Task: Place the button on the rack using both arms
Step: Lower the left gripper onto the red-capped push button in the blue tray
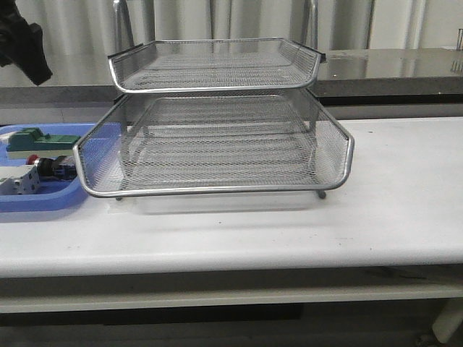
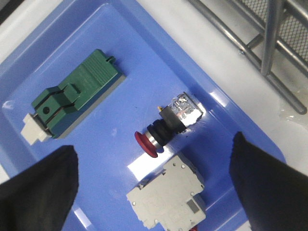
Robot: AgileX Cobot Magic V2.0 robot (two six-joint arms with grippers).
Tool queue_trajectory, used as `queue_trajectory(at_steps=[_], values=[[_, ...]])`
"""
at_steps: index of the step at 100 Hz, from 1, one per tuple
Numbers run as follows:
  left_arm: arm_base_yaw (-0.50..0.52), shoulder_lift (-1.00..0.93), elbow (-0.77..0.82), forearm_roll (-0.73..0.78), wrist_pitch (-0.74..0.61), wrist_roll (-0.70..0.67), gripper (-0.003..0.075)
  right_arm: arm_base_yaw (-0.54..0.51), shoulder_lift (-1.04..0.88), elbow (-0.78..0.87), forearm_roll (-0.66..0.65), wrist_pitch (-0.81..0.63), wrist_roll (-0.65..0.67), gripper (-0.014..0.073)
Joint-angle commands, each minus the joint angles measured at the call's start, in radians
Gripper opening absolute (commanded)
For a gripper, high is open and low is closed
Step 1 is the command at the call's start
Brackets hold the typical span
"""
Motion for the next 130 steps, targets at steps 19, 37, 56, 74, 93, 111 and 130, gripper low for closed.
queue_trajectory(at_steps=[19,37,56,74,93,111,130], values=[[-0.01,0.086,-0.134,-0.006,0.022,0.086,0.0612,-0.009,-0.001,-0.034,-0.013,-0.056,-0.003,-0.0068],[-0.01,0.141,-0.144,0.007,0.016,0.143,0.0612,-0.009,-0.001,-0.034,-0.013,-0.056,-0.003,-0.0068],[-0.01,0.186,-0.144,0.009,0.002,0.18,0.0612,-0.009,-0.001,-0.034,-0.013,-0.056,-0.003,-0.0068],[-0.01,0.22,-0.144,0.009,-0.012,0.184,0.0612,-0.009,-0.001,-0.034,-0.013,-0.056,-0.003,-0.0068],[-0.01,0.249,-0.144,0.008,-0.039,0.188,0.0612,-0.009,-0.001,-0.034,-0.013,-0.056,-0.003,-0.0068],[-0.01,0.275,-0.144,0.008,-0.054,0.209,0.0612,-0.009,-0.001,-0.034,-0.013,-0.056,-0.003,-0.0068],[-0.01,0.295,-0.144,0.003,-0.069,0.213,0.0612,-0.009,-0.001,-0.034,-0.013,-0.056,-0.003,-0.0068]])
